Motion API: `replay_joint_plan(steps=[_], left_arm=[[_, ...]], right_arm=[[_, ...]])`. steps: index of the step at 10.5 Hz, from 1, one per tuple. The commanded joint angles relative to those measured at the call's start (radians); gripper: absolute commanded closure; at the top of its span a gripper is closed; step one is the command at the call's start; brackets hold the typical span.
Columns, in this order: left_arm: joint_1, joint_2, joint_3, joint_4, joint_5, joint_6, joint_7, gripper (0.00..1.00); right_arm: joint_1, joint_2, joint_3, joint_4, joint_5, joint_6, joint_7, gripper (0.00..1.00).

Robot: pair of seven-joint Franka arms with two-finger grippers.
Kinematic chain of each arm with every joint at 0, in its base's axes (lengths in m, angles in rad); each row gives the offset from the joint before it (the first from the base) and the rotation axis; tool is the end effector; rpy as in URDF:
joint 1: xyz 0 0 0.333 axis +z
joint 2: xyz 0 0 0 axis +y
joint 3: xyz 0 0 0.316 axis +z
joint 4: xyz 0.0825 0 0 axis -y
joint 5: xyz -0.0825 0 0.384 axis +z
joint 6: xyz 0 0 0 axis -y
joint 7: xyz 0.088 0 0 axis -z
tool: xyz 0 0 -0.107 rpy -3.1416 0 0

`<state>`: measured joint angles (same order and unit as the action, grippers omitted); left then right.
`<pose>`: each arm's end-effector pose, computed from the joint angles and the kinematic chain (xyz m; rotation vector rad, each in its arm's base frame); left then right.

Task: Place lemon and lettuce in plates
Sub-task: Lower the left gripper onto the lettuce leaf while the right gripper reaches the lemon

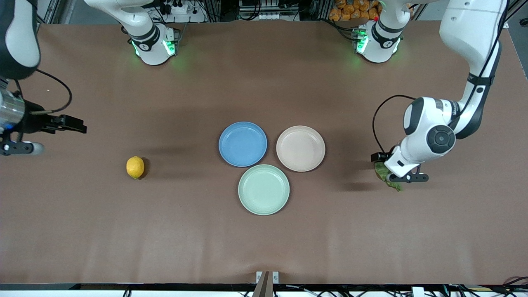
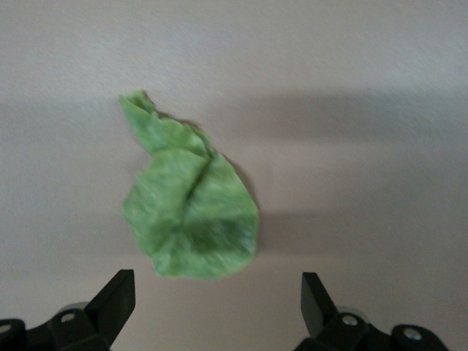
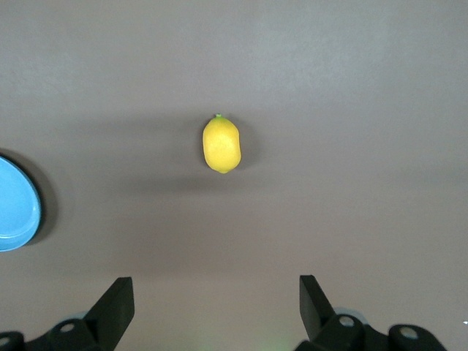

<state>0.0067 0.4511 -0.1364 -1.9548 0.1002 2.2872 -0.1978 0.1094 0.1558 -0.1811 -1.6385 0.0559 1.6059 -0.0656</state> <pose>0.6015 -0.0736 0.2378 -3.1070 -0.0126 0.1702 0.5886 -0.0303 0.5075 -3.0884 0.0212 0.2841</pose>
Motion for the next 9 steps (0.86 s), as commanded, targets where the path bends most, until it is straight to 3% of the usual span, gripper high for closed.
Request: replay_joint_plan(steps=[1,4,7,9], left_arm=[[0.009,0.072,-0.005,0.076,0.03,0.003,-0.026,0.0],[0.021,0.15,0.0,0.132,0.032,0.015,-0.026,0.0],[0.027,0.191,0.008,0.163,0.094,0.024,-0.025,0.04],[0.027,0.202,0.009,0.165,0.107,0.032,-0.023,0.25]], right_arm=[[0.009,0.005,-0.001,-0.099,0.012,0.089,0.003,0.0],[0.021,0.031,0.006,-0.242,0.012,0.285,0.003,0.0],[0.026,0.092,0.014,-0.314,0.012,0.448,0.003,0.0],[0.026,0.146,0.02,-0.357,0.012,0.584,0.003,0.0]])
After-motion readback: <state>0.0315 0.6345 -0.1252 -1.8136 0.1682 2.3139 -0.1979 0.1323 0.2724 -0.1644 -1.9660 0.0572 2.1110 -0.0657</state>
